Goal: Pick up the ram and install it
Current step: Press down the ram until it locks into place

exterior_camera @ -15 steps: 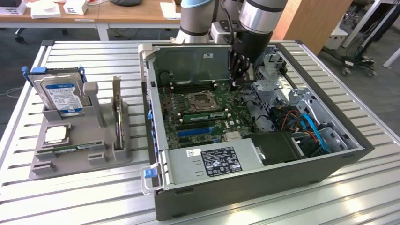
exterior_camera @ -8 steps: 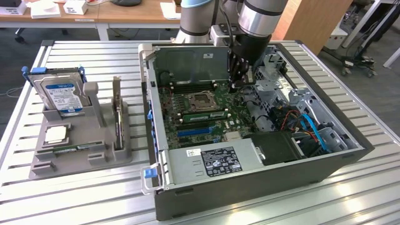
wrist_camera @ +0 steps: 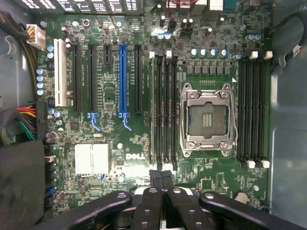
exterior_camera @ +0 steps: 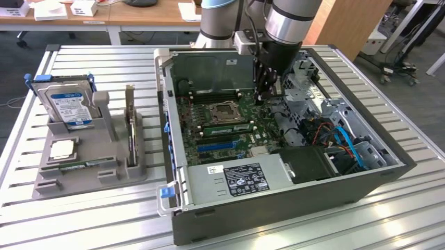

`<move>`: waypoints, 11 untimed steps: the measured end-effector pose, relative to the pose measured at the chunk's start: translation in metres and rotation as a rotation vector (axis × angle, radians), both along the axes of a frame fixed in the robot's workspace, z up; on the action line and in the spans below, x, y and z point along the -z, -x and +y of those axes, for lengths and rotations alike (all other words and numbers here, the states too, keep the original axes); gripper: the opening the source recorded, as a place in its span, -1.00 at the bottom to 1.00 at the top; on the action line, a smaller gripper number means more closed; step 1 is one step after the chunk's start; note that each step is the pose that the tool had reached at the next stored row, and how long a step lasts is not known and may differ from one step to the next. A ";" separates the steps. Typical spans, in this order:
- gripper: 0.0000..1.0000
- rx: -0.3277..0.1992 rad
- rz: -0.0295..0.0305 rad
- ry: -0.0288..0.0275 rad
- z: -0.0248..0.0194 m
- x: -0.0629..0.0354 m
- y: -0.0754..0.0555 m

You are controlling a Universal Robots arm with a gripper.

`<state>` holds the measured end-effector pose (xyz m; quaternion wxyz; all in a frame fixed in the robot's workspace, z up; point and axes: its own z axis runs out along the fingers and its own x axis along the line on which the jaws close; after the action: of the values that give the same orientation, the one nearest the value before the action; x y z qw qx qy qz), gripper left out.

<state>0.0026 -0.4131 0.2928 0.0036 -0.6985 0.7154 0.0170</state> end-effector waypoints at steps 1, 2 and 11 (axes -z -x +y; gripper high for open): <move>-0.80 0.000 -0.0001 -0.0001 0.0000 0.0019 0.000; -0.80 0.000 0.0000 0.0000 0.0000 0.0037 0.000; -0.80 0.000 0.0000 0.0001 0.0000 0.0122 0.000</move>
<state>0.0026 -0.4132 0.2806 0.0036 -0.6985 0.7154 0.0170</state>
